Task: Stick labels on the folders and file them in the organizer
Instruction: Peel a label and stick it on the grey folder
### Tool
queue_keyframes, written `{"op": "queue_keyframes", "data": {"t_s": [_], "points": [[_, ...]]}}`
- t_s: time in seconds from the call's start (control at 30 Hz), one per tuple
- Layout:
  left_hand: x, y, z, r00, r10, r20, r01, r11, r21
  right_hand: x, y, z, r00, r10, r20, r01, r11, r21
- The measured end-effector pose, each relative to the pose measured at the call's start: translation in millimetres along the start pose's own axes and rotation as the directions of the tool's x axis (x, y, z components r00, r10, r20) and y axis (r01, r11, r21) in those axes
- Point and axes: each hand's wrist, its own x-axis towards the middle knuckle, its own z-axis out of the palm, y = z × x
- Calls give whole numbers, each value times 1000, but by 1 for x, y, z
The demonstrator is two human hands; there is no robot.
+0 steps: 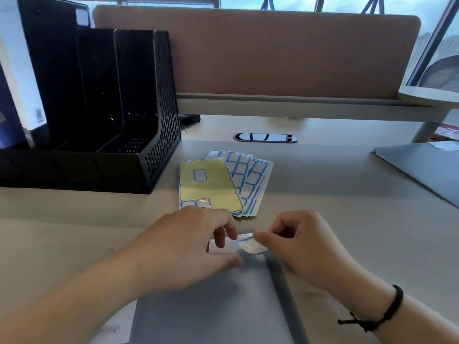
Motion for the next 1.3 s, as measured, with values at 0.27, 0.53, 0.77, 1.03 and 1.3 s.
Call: {"op": "queue_keyframes", "data": {"t_s": [0.27,0.53,0.77,1.03,1.3], "points": [[0,-8,14,994,103,-27,-101,993,58,1,3,3,999,-23,-22,21,996,-90],[0,-17,18,980,199,-19,-196,975,108,1,5,3,1000,-8,-17,5,991,-134],[-2,-17,19,977,214,-7,-210,965,160,0,3,1,1000,-25,-19,20,970,-241],[-1,-18,20,974,227,-12,-222,963,154,-3,-5,-6,999,-41,6,38,870,-492],[-1,-19,19,952,307,1,-301,931,208,1,3,-22,995,-101,22,99,865,-491]]}}
